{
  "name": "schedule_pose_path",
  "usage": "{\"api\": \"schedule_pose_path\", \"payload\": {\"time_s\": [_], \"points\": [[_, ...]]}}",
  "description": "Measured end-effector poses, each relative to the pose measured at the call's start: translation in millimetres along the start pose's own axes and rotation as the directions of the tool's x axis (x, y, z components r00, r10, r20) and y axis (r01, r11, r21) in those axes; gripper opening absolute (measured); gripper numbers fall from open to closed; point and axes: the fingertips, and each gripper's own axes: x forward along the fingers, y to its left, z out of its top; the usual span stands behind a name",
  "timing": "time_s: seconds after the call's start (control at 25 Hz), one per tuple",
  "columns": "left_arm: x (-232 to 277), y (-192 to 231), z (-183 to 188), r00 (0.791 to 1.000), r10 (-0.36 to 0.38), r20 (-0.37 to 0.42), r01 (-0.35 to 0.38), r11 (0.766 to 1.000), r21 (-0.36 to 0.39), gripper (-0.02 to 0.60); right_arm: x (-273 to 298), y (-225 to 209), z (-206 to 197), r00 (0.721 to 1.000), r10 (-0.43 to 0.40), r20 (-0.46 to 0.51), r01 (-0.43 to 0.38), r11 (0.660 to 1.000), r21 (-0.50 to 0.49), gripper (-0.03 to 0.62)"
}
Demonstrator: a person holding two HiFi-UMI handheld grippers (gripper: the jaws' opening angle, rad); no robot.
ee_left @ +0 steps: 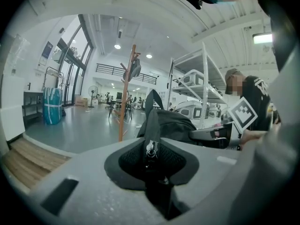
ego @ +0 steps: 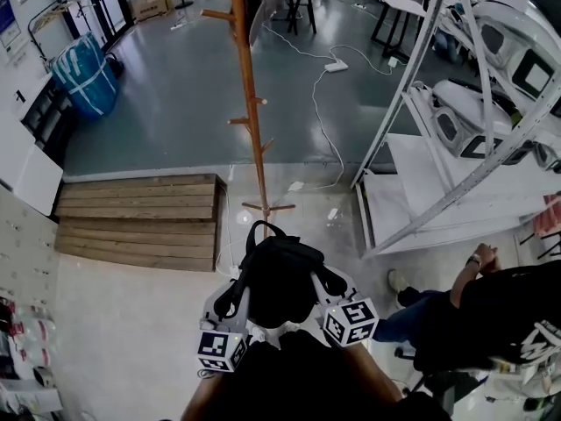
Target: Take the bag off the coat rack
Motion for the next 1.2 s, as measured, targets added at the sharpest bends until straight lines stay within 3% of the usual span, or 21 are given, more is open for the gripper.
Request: {"api": "schedule_pose_path", "payload": {"time_s": [0.52,1.2], "points": [[-45.6,19.2,-10.8,0.999,-0.049,0.015,0.049,0.999,-0.003,0.077,-16.6,50.6,-24.6,1.0,-0.023,-0.017,0.023,0.999,0.024,0.074],[-52.5,18.8,-10.8,0.998,-0.062,0.033,0.062,0.998,-0.016,0.075,-19.9,60.4,-27.9,1.0,-0.018,-0.021,0.018,1.0,0.005,0.074]]}}
